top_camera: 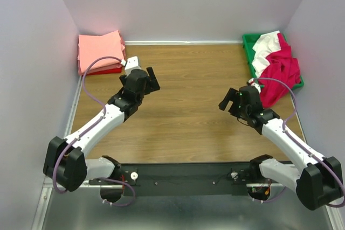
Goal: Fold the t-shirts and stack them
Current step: Reset both grippers
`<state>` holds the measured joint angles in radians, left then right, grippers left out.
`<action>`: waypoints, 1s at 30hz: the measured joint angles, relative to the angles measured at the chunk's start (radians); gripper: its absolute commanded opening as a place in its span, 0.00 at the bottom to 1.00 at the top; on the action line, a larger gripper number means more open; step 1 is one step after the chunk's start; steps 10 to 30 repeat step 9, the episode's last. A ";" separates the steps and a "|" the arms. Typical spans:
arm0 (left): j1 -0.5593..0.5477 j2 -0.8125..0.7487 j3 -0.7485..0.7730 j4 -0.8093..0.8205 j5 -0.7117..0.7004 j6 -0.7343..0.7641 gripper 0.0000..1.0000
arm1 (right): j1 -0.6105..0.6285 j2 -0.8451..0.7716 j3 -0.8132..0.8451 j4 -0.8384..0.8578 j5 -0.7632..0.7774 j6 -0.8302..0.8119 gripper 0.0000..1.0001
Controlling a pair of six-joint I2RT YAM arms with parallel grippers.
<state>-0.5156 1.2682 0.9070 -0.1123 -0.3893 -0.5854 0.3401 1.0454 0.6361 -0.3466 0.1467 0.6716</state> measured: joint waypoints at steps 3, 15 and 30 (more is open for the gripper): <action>0.003 -0.047 -0.011 -0.047 -0.053 -0.055 0.98 | 0.000 -0.009 -0.003 0.001 0.017 0.011 1.00; 0.003 -0.099 -0.029 -0.085 -0.125 -0.119 0.98 | 0.000 -0.010 -0.019 0.000 0.042 0.025 1.00; 0.003 -0.099 -0.029 -0.085 -0.125 -0.119 0.98 | 0.000 -0.010 -0.019 0.000 0.042 0.025 1.00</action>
